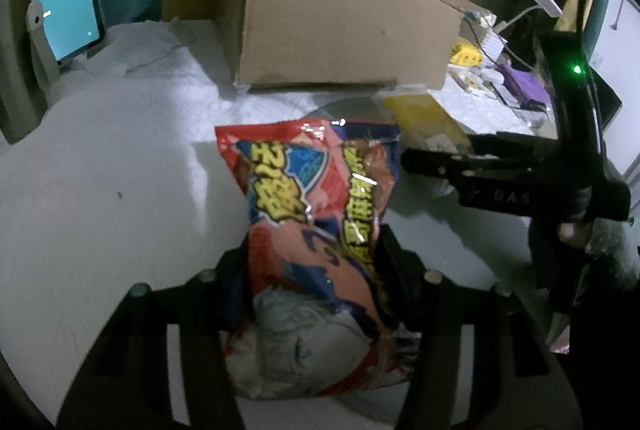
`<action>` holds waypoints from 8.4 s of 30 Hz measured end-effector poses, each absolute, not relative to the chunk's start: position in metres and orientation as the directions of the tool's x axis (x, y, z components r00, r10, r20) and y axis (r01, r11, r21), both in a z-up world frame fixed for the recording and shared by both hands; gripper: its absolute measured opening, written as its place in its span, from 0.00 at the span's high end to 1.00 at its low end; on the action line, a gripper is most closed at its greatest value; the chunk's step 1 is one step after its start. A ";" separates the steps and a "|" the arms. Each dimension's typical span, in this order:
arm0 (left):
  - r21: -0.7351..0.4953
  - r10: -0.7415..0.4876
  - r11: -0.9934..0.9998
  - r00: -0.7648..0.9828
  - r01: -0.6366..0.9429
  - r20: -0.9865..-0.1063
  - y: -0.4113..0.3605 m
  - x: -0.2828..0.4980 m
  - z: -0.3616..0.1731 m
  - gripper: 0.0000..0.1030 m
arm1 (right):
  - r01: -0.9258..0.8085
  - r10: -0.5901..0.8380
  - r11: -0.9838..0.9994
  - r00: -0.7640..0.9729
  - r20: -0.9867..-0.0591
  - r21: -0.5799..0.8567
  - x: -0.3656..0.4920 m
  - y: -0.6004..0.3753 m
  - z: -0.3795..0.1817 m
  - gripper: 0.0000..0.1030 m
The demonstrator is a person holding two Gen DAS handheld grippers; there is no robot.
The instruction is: Organize snacks
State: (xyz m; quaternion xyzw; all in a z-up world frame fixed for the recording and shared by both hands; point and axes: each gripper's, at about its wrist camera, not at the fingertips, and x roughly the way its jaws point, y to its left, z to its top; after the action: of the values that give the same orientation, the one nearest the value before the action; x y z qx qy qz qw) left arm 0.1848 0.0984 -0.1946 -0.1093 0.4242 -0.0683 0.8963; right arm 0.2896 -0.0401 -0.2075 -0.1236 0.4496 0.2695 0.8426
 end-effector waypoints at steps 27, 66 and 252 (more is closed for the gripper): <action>-0.191 -0.205 0.976 0.721 0.103 -0.662 0.040 0.152 -0.119 0.46 | -0.567 0.427 0.822 0.562 -0.709 0.046 0.225 -0.102 -0.134 0.39; -0.110 -0.151 0.988 0.850 0.110 -0.504 0.062 0.233 -0.013 0.45 | -0.551 0.457 0.834 0.725 -0.515 -0.036 0.288 -0.115 -0.014 0.39; -0.136 0.044 0.989 0.986 -0.066 -0.159 0.002 0.022 -0.008 0.09 | -0.470 0.433 0.875 0.868 -0.245 -0.119 0.077 -0.189 -0.002 0.21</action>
State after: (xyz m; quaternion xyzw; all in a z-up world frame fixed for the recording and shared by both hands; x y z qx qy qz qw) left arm 0.0221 0.0021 -0.0083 -0.0703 0.0783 0.0275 0.9941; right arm 0.0768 -0.1891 -0.0023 -0.0877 0.1058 0.2345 0.9624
